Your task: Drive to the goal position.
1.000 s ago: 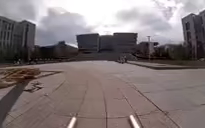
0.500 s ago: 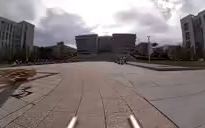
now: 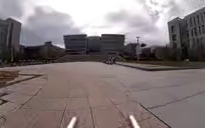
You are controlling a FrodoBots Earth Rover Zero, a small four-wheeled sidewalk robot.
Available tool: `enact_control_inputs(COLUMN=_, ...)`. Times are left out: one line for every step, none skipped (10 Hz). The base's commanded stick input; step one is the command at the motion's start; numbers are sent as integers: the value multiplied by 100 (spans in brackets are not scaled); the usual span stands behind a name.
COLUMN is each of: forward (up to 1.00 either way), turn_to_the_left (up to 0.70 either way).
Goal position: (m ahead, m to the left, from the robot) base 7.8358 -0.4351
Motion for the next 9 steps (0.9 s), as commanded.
enact_control_inputs(forward=70, turn_to_the_left=4)
enact_control_inputs(forward=70, turn_to_the_left=4)
enact_control_inputs(forward=70, turn_to_the_left=4)
enact_control_inputs(forward=70, turn_to_the_left=4)
enact_control_inputs(forward=70, turn_to_the_left=4)
enact_control_inputs(forward=70, turn_to_the_left=4)
enact_control_inputs(forward=70, turn_to_the_left=4)
enact_control_inputs(forward=70, turn_to_the_left=4)
enact_control_inputs(forward=70, turn_to_the_left=4)
